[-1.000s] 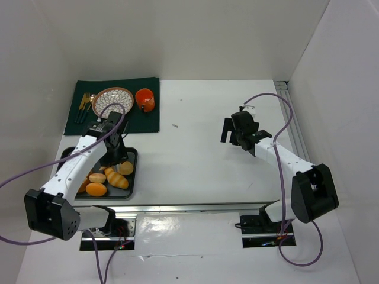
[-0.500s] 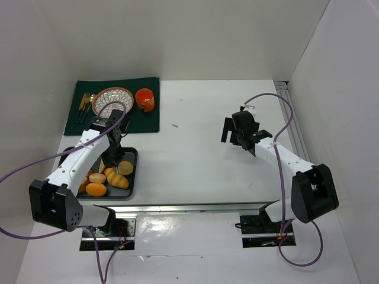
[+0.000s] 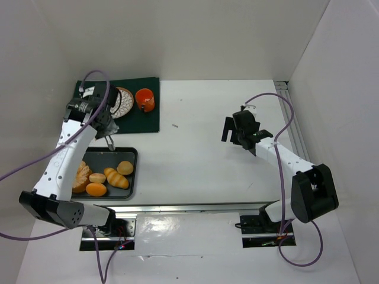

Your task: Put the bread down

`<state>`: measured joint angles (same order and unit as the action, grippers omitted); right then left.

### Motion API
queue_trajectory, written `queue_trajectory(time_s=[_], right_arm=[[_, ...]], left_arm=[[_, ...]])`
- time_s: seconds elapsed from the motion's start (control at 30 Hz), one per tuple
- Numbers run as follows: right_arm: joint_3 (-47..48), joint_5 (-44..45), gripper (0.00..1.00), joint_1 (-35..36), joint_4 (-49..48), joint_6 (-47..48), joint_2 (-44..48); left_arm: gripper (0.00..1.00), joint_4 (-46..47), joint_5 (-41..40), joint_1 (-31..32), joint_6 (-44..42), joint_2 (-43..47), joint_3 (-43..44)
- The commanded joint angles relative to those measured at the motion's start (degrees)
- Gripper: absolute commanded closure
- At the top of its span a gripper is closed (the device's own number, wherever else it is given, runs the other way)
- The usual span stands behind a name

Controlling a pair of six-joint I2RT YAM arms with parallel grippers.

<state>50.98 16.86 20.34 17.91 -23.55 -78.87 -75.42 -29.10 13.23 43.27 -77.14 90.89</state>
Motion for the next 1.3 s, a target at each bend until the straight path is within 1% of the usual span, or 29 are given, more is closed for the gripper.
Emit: queue_trajectory(time_s=[0.0, 0.07, 0.1, 0.13, 0.2, 0.23, 0.3, 0.33, 0.37, 0.47, 0.5, 0.67, 0.7, 0.77, 0.87, 0.9, 0.93, 1.03, 1.1, 1.23, 1.27], right_arm=[[0.3, -0.3, 0.00, -0.4, -3.5, -0.3, 0.3], [0.8, 0.5, 0.00, -0.4, -3.5, -0.9, 0.3], [0.8, 0.5, 0.00, -0.4, -3.5, -0.9, 0.3], [0.8, -0.1, 0.00, -0.4, -3.5, -0.9, 0.3], [1.4, -0.7, 0.00, -0.9, -3.5, -0.9, 0.9], [1.4, -0.7, 0.00, -0.9, -3.5, -0.9, 0.9], [1.9, -1.3, 0.00, -0.9, -3.5, -0.9, 1.4], [2.5, -1.9, 0.00, -0.9, -3.0, -0.9, 1.4], [2.5, -1.9, 0.00, -0.9, -3.0, -0.9, 1.4], [1.9, -1.9, 0.00, -0.9, -2.4, -1.5, 1.4], [1.9, -1.9, 0.00, -0.9, -2.4, -2.0, 2.0], [1.2, -0.8, 0.00, -0.9, -2.4, -2.0, 1.4], [1.8, -0.8, 0.00, -0.9, -2.4, -2.0, 0.7], [1.8, -0.2, 0.00, -0.9, -2.4, -2.0, 0.7], [2.4, -0.2, 0.00, -0.9, -2.4, -2.0, 0.2], [2.4, -0.2, 0.00, -0.9, -2.4, -1.5, -0.3], [2.4, -0.2, 0.00, -0.9, -2.4, -1.5, -0.3], [2.4, -0.2, 0.00, -0.9, -2.4, -1.5, -1.5], [2.4, -0.7, 0.00, -0.9, -2.4, -1.5, -1.5], [2.4, -0.7, 0.00, -0.9, -2.4, -1.0, -0.9], [2.4, -0.7, 0.00, -0.9, -2.4, -1.0, -0.9]], left_arm=[[1.00, 3.0, -3.0, -0.3, -2.8, -4.0, 8.0], [1.00, 6.1, -3.0, -1.1, -3.4, -7.0, 10.8], [1.00, 7.6, -3.0, -1.9, -4.1, -10.0, 12.3], [1.00, 9.3, -3.0, -1.9, -4.7, -11.4, 12.3], [1.00, 16.4, -3.0, -3.2, -6.3, -13.9, 12.9], [1.00, 19.1, -2.0, -4.2, -8.0, -16.4, 12.9], [1.00, 24.9, 0.0, -5.4, -8.6, -19.3, 14.1], [1.00, 26.2, 0.9, -6.0, -8.6, -20.8, 14.9], [1.00, 26.9, 1.5, -7.2, -9.2, -24.3, 16.0], [1.00, 27.6, 2.1, -7.9, -9.3, -29.5, 20.3], [1.00, 27.6, 2.1, -7.9, -9.3, -32.5, 21.2], [1.00, 26.4, 3.6, -9.0, -9.3, -39.3, 24.9], [0.91, 26.4, 3.6, -9.0, -9.3, -39.8, 25.6], [0.83, 26.4, 5.1, -9.0, -9.9, -40.4, 25.6], [0.57, 27.2, 5.6, -9.0, -9.9, -39.8, 24.5], [0.57, 27.7, 6.2, -9.0, -10.6, -39.8, 24.5], [0.54, 27.7, 6.2, -9.5, -10.6, -39.8, 24.5], [0.54, 27.1, 5.6, -9.5, -11.1, -39.8, 26.1], [0.45, 26.6, 5.6, -9.5, -11.1, -39.2, 26.6], [0.45, 26.6, 4.9, -9.5, -11.6, -34.6, 26.6], [0.43, 26.6, 4.4, -9.5, -11.6, -33.7, 26.6]])
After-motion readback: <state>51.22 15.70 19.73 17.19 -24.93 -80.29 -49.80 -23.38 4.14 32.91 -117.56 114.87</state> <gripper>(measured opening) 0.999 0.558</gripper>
